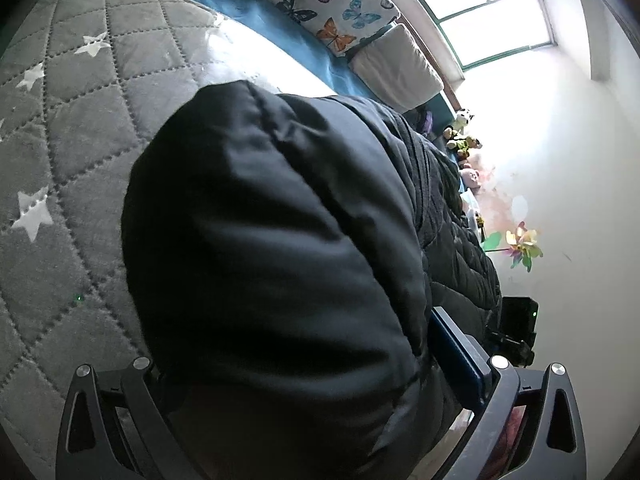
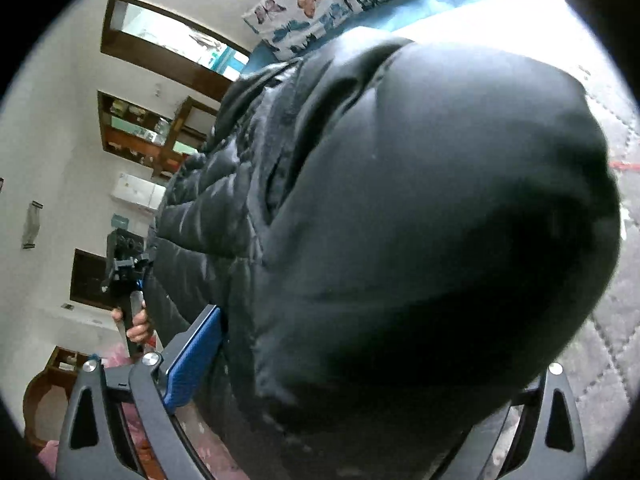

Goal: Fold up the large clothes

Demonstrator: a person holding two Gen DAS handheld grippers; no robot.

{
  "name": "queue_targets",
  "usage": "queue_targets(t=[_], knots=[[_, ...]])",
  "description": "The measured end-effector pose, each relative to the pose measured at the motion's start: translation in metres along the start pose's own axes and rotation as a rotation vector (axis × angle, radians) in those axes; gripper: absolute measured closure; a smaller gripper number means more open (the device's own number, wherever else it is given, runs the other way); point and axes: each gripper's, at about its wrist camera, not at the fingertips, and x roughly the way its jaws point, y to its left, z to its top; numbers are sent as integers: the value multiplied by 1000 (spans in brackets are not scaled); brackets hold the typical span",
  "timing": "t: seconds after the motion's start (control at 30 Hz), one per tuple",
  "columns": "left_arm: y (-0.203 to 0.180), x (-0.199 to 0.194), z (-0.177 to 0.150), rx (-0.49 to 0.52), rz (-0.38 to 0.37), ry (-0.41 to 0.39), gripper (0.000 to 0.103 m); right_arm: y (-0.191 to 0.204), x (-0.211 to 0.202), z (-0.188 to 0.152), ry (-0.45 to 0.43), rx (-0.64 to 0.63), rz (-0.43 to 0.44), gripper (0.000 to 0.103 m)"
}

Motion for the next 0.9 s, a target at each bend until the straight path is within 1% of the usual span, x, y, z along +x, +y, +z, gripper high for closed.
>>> queue_targets(t=[0.03,0.07,0.1,0.17,0.2,0.23,0.27,0.37,0.4,0.53,0.63,0.73,0.83,0.9], knots=[[-4,0,-2,9,2,-6,0,3,0,-2,-13,-13,-12,0],[-5,-3,-4,22,5,-14,3,7,-3,-5,-28,-24,-17,9],[-12,-6,-8,46,9,-28,5,11,-9,-9,-51,-40,-18,15],[-24,-12,-14,91,26,-59,16,23,-18,-13,-76,-63,-32,38],[-33,-16,-17,113,37,-78,19,32,-23,-16,-92,-84,-49,42],[-43,-20,-19,140,47,-93,25,40,-26,-17,-103,-104,-70,48],[-51,-22,-22,156,51,-102,30,50,-31,-20,-120,-132,-100,50],[-87,-29,-30,222,49,-119,36,70,-52,-26,-163,-183,-153,54],[-98,-28,-32,239,46,-119,36,74,-60,-28,-173,-196,-169,54],[-147,-9,-42,290,13,-95,39,78,-101,-38,-212,-222,-246,55],[-190,23,-48,317,-40,-58,39,68,-138,-47,-254,-206,-300,56],[-234,61,-56,339,-77,-22,39,54,-173,-58,-291,-182,-353,56],[-280,99,-69,378,-122,18,39,37,-206,-69,-322,-151,-395,56],[-305,126,-76,405,-129,37,39,19,-223,-78,-336,-120,-416,56]])
